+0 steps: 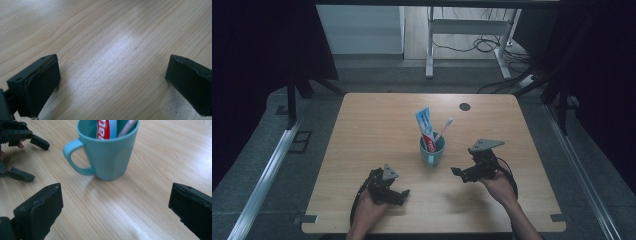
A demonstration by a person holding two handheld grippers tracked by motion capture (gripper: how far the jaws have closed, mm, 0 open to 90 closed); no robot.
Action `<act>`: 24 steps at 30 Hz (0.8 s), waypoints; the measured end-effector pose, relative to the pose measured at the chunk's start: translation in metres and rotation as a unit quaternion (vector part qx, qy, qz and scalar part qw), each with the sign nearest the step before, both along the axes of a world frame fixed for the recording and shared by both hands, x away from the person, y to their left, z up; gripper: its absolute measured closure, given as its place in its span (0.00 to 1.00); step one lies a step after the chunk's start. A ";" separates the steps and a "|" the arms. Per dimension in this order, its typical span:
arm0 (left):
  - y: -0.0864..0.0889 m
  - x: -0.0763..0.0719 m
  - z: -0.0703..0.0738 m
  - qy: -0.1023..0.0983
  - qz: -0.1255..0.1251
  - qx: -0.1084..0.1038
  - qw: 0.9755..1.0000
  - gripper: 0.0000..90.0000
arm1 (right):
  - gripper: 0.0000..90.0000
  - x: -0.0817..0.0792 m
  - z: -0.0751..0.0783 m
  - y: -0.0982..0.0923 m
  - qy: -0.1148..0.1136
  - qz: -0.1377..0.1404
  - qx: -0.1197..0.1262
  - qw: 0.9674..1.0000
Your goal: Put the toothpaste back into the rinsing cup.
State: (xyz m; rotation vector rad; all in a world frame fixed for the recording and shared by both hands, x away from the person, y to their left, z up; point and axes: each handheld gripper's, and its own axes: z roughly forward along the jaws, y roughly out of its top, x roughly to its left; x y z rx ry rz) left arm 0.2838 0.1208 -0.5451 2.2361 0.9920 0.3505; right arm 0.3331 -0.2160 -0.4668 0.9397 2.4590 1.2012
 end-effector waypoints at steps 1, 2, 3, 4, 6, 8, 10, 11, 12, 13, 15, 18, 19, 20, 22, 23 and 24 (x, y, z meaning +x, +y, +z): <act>0.000 0.000 0.000 0.000 -0.001 0.000 1.000 0.00 | 0.00 -0.001 -0.002 -0.002 -0.001 -0.001 -0.001 1.000; 0.000 0.000 0.000 0.000 -0.001 0.000 1.000 0.00 | 0.00 -0.002 -0.003 -0.003 -0.001 -0.003 -0.002 1.000; 0.000 0.000 0.000 0.000 -0.001 0.000 1.000 0.00 | 0.00 -0.003 -0.005 -0.005 0.001 -0.004 -0.003 1.000; 0.000 0.000 0.000 0.000 0.000 -0.001 1.000 0.00 | 0.00 -0.004 -0.007 -0.007 0.001 -0.006 -0.004 1.000; 0.000 0.000 0.000 0.001 0.001 -0.001 1.000 0.00 | 0.00 -0.006 -0.011 -0.011 0.002 -0.009 -0.004 1.000; 0.000 0.000 0.000 0.001 0.001 -0.001 1.000 0.00 | 0.00 -0.007 -0.014 -0.014 0.004 -0.013 -0.003 1.000; 0.000 0.000 0.000 0.001 0.001 -0.001 1.000 0.00 | 0.00 -0.009 -0.017 -0.017 0.004 -0.017 -0.003 1.000; 0.000 0.000 0.000 0.001 0.001 0.000 1.000 0.00 | 0.00 -0.010 -0.019 -0.019 0.003 -0.018 -0.004 1.000; 0.000 0.000 0.000 0.001 0.000 0.000 1.000 0.00 | 0.00 -0.010 -0.020 -0.020 0.004 -0.019 -0.006 1.000; 0.000 0.000 0.000 0.001 0.001 -0.001 1.000 0.00 | 0.00 -0.011 -0.022 -0.022 0.003 -0.021 -0.009 1.000; 0.000 -0.001 0.000 0.002 0.003 -0.001 1.000 0.00 | 0.00 -0.013 -0.027 -0.025 0.003 -0.023 -0.013 1.000; 0.000 -0.001 0.000 0.002 0.003 -0.001 1.000 0.00 | 0.00 -0.014 -0.034 -0.029 0.008 -0.027 -0.013 1.000; 0.000 -0.001 0.000 0.002 0.003 -0.001 1.000 0.00 | 0.00 -0.015 -0.036 -0.031 0.009 -0.029 -0.012 0.999; 0.000 -0.001 0.000 0.002 0.004 -0.001 1.000 0.00 | 0.00 -0.015 -0.039 -0.032 0.010 -0.031 -0.011 0.999; 0.000 -0.001 0.000 0.002 0.004 -0.001 1.000 0.00 | 0.00 -0.016 -0.044 -0.035 0.011 -0.036 -0.011 0.999; 0.000 -0.001 0.000 0.002 0.004 -0.001 1.000 0.00 | 0.00 -0.016 -0.047 -0.036 0.014 -0.038 -0.011 0.999; 0.000 -0.001 0.000 0.002 0.004 -0.001 1.000 0.00 | 0.00 -0.016 -0.050 -0.038 0.014 -0.041 -0.010 0.999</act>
